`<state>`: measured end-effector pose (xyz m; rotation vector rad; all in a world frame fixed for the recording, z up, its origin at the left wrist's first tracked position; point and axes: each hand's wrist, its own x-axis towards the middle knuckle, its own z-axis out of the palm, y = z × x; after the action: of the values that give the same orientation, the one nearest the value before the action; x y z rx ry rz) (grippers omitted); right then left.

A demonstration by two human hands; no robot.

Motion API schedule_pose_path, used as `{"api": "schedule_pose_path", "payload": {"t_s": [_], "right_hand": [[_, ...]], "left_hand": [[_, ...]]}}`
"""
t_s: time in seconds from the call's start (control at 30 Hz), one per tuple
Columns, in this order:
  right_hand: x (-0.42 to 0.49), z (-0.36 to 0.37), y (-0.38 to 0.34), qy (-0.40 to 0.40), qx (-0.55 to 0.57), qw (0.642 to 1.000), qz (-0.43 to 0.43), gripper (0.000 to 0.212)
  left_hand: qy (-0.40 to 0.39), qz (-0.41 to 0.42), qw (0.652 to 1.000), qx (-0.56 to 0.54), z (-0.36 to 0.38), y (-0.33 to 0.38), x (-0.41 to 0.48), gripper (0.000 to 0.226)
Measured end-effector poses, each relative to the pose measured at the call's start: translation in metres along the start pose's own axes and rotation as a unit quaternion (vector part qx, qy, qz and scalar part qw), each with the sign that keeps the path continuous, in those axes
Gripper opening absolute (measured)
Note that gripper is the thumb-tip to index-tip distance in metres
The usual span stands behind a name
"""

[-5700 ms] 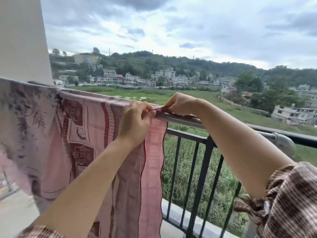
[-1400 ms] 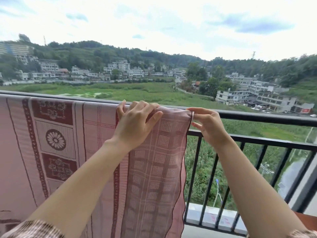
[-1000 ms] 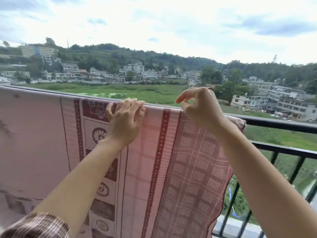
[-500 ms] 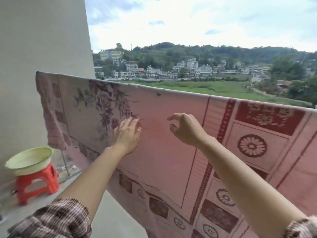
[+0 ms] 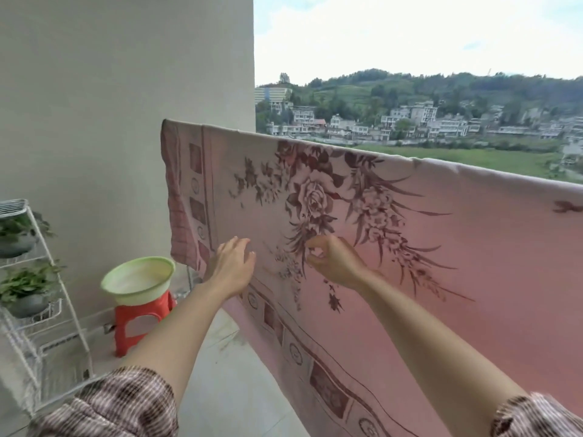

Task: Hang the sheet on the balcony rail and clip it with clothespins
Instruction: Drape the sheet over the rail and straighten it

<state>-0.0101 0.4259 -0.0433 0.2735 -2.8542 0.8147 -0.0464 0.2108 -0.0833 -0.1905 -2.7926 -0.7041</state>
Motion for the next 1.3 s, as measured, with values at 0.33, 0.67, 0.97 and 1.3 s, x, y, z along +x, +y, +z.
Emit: {"api": "schedule_pose_path", "payload": {"t_s": [0.33, 0.67, 0.97, 1.3], "right_hand": [[0.238, 0.094, -0.066, -0.04, -0.013, 0.998, -0.037, 0.049], [0.46, 0.185, -0.165, 0.038, -0.049, 0.995, -0.075, 0.04], [0.655, 0.223, -0.262, 0.119, -0.106, 0.98, -0.116, 0.039], [0.833, 0.223, -0.325, 0.167, -0.211, 0.952, -0.149, 0.021]], "left_hand": [[-0.001, -0.041, 0.998, 0.042, -0.016, -0.13, 0.183, 0.041], [0.035, -0.024, 0.999, 0.019, -0.056, -0.3, 0.378, 0.041], [0.056, 0.004, 0.998, 0.013, -0.122, -0.432, 0.564, 0.036], [0.124, 0.001, 0.985, -0.124, -0.145, -0.481, 0.751, 0.043]]}}
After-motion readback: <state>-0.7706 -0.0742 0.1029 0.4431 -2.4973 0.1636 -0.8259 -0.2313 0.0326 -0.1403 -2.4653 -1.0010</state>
